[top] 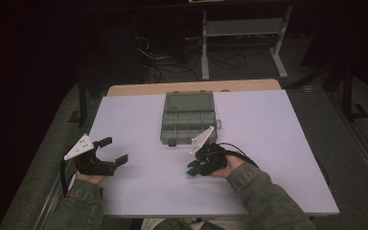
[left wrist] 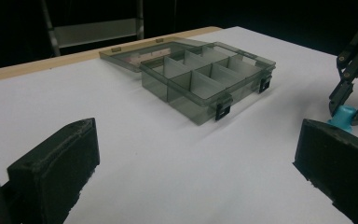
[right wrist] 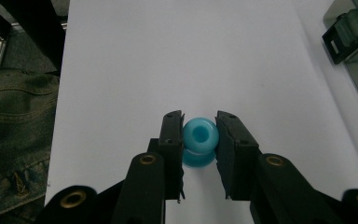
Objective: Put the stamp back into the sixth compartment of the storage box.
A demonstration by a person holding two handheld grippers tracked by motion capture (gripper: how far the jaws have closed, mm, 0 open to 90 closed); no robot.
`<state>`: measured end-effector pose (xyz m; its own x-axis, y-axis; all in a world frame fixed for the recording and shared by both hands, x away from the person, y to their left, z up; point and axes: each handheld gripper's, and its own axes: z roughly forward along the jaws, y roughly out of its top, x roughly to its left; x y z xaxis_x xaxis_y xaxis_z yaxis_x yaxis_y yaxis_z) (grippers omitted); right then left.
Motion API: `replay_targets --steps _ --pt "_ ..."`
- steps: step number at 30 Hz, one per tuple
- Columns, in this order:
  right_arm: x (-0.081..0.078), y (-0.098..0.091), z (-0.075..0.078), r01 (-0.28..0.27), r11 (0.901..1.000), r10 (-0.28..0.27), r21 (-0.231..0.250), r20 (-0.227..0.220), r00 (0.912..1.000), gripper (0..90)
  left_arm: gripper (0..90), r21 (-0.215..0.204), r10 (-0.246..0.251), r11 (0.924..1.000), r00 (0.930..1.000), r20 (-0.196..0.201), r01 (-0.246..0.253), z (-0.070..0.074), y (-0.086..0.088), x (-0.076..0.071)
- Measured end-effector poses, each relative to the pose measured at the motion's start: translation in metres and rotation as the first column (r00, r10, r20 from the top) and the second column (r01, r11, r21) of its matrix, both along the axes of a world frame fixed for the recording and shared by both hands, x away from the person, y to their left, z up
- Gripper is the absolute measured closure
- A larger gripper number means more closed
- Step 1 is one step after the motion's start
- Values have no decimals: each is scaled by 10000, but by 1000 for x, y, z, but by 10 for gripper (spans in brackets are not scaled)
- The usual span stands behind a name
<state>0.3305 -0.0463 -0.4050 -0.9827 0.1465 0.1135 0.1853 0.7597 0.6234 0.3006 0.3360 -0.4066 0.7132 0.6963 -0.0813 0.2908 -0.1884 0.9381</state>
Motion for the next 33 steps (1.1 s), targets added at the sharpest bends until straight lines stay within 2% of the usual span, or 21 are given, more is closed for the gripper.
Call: replay_targets --steps 12,33 --pt "7 -3 14 126 9997 -126 216 16 9999 709 0 -42 2 10000 10000 20 -2 0 0 0" --pt "21 -1 29 119 9997 -120 223 52 9999 709 0 -73 18 10000 10000 28 -17 0 0 0"
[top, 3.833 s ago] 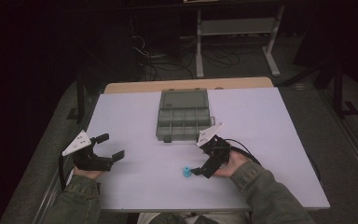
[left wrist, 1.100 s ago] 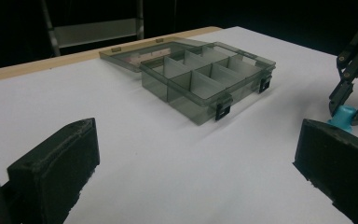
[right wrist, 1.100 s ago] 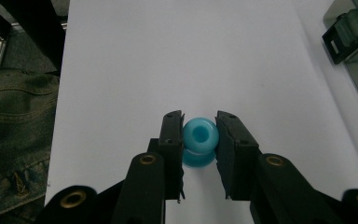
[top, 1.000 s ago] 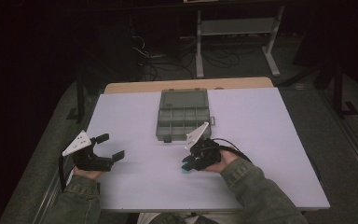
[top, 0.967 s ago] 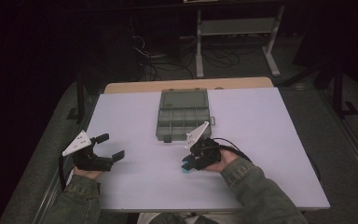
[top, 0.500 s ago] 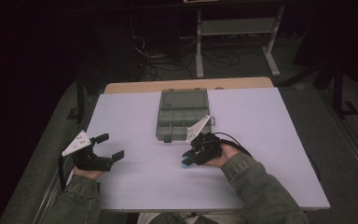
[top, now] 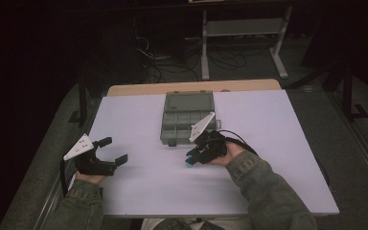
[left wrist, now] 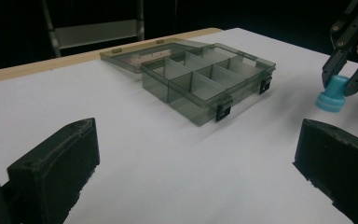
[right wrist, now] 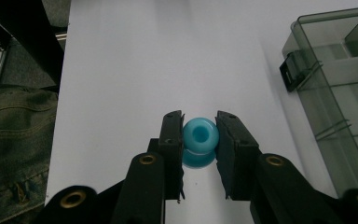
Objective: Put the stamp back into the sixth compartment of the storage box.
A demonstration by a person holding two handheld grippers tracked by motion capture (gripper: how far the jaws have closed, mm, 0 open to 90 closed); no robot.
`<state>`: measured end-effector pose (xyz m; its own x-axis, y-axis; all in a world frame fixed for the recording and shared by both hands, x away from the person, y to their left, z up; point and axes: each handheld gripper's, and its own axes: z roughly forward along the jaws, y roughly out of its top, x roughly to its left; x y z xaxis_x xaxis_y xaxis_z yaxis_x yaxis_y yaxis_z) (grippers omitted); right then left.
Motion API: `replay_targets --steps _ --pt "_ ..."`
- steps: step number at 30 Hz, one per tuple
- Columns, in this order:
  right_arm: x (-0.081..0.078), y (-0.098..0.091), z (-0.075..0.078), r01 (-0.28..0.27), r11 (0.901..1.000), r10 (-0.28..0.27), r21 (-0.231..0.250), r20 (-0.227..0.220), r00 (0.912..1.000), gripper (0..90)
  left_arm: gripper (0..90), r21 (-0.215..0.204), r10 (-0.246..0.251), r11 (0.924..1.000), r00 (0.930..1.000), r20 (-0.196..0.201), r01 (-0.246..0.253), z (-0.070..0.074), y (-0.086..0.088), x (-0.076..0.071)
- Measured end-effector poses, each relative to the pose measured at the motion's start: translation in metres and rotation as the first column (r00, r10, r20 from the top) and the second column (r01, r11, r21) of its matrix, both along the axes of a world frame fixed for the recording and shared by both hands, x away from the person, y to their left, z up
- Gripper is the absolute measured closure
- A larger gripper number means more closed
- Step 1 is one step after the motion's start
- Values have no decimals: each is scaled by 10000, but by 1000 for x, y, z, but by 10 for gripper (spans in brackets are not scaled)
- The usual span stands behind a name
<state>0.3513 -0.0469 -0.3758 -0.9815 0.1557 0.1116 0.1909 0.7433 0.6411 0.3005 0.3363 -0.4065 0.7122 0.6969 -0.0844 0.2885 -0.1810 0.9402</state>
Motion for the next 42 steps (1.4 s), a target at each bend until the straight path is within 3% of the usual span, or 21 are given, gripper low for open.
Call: replay_targets --steps 26,42 --pt "29 11 16 27 9999 -27 -126 15 10000 709 0 -9 -10 10000 10000 6 10 0 0 0" --pt "51 19 33 229 9995 -222 -208 332 9992 709 0 1 -31 10000 10000 -7 31 0 0 0"
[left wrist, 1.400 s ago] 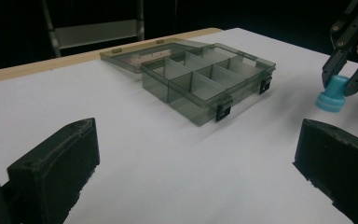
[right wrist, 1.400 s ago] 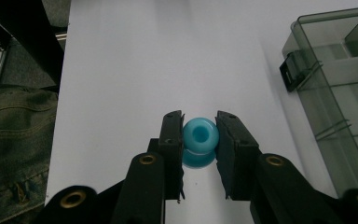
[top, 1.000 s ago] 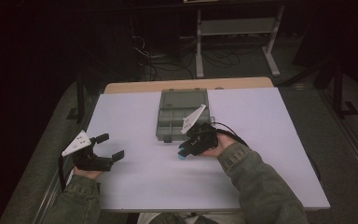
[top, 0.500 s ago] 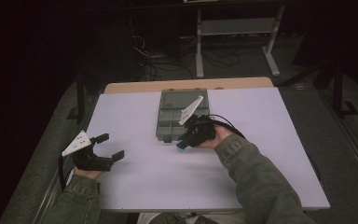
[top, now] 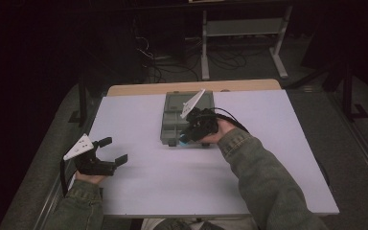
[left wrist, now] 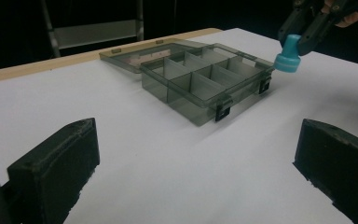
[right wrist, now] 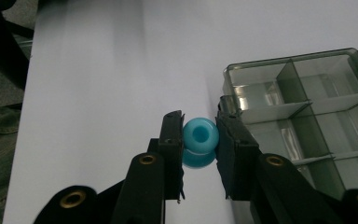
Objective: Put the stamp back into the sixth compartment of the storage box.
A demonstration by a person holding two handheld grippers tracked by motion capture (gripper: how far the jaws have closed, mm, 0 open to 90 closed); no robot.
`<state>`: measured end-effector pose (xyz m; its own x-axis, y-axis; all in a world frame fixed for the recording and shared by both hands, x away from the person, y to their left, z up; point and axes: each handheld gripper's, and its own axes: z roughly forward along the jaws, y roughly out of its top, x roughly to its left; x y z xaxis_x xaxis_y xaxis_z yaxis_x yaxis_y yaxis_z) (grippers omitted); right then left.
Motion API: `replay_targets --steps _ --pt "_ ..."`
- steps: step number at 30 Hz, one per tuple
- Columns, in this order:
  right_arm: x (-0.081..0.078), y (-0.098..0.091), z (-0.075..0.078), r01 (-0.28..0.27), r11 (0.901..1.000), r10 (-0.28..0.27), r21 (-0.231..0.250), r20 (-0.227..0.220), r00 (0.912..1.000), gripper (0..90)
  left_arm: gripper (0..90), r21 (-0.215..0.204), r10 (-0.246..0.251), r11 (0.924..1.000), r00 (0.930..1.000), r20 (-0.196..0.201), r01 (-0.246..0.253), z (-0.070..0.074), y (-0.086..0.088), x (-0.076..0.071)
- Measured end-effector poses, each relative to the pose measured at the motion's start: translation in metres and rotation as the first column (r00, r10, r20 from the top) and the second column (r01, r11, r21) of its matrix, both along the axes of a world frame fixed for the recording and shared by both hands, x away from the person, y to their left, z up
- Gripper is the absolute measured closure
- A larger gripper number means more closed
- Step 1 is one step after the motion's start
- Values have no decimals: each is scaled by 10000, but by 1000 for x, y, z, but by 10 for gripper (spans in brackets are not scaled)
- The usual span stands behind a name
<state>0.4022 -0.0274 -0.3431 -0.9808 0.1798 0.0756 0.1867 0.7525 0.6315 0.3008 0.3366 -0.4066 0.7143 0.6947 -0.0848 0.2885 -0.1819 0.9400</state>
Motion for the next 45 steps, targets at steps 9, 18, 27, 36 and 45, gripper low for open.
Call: replay_targets --steps 9,18,27,36,45 --pt "11 7 5 122 9999 -121 -34 88 9999 709 0 -27 3 10000 10000 -11 -3 0 0 0" --pt "19 14 4 163 9998 -162 -122 77 9998 709 0 -33 -6 10000 10000 -7 6 0 0 0" --pt "28 13 3 326 9993 -325 -161 76 9994 709 0 -33 -3 10000 10000 -5 3 0 0 0" --pt "39 14 2 511 9987 -510 -92 39 9987 709 0 -20 -1 10000 10000 -19 1 0 0 0" --pt "51 13 -3 833 9963 -833 -199 34 9965 709 0 15 -19 10000 10000 -21 19 0 0 0"
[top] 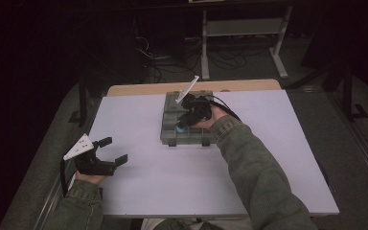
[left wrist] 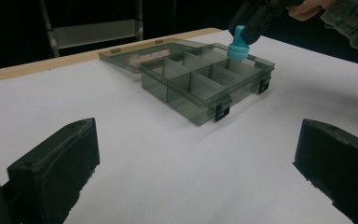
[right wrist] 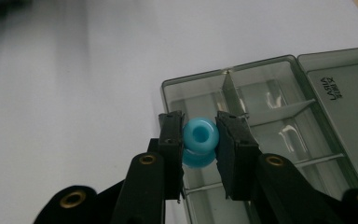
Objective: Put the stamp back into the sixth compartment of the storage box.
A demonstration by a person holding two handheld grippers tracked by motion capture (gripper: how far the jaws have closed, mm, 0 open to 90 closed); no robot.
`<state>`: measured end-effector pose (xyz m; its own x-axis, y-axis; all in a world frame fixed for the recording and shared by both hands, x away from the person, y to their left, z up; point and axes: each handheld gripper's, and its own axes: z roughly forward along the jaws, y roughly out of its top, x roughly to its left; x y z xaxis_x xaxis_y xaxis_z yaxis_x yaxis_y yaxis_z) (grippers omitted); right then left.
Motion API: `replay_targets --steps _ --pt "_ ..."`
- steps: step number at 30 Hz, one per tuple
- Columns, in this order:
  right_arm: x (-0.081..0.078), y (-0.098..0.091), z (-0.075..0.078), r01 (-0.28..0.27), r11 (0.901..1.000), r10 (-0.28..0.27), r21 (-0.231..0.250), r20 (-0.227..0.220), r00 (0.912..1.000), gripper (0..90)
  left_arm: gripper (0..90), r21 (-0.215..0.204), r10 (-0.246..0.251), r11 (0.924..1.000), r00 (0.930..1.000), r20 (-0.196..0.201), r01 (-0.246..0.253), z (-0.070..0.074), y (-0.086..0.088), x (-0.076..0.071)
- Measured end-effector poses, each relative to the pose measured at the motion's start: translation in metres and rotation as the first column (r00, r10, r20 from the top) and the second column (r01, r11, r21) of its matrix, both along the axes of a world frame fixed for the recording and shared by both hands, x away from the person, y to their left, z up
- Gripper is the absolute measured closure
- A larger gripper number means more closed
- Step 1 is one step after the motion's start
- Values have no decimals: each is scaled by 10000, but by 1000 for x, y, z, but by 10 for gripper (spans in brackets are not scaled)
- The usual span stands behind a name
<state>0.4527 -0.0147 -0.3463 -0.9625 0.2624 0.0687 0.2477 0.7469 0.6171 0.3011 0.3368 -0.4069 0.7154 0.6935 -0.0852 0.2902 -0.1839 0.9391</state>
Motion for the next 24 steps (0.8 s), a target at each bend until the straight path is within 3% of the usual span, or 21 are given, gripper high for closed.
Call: replay_targets --steps 24 --pt "23 3 -27 517 9985 -523 -170 -340 9981 708 0 -5 19 10000 10000 10 -19 0 0 0"
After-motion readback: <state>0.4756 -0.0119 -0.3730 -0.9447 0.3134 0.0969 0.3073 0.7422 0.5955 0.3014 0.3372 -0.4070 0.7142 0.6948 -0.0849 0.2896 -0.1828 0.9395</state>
